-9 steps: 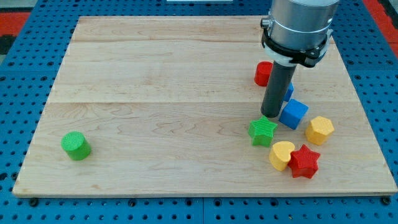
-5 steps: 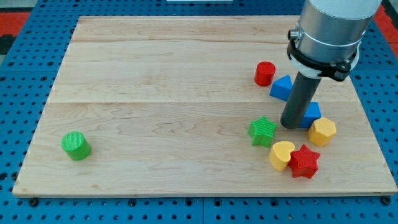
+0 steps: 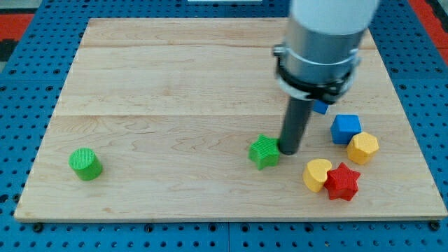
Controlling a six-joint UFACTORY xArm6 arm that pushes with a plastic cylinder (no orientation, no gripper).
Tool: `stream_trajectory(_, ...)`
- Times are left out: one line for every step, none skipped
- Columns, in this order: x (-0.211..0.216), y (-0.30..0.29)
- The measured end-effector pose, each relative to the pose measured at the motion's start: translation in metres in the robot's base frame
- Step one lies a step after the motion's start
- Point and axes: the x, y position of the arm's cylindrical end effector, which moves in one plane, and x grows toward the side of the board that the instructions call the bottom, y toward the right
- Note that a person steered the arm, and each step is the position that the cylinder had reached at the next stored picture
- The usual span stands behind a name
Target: Slide the green star to the green circle
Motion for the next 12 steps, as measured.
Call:
stream_trajectory(0.000,-0.049)
stream_trajectory(0.000,-0.079)
stream_trajectory(0.000,-0.085)
stream_trajectory(0.000,-0.056)
stream_trajectory(0.000,-0.045)
stream_trajectory(0.017,-0.046)
stream_trajectory(0.022,-0.049)
stream_trajectory(0.023,-0.067)
stream_trajectory(0.023,-0.103)
stream_trajectory(0.023,-0.139)
stream_trajectory(0.025,-0.177)
stream_trajectory(0.026,-0.208)
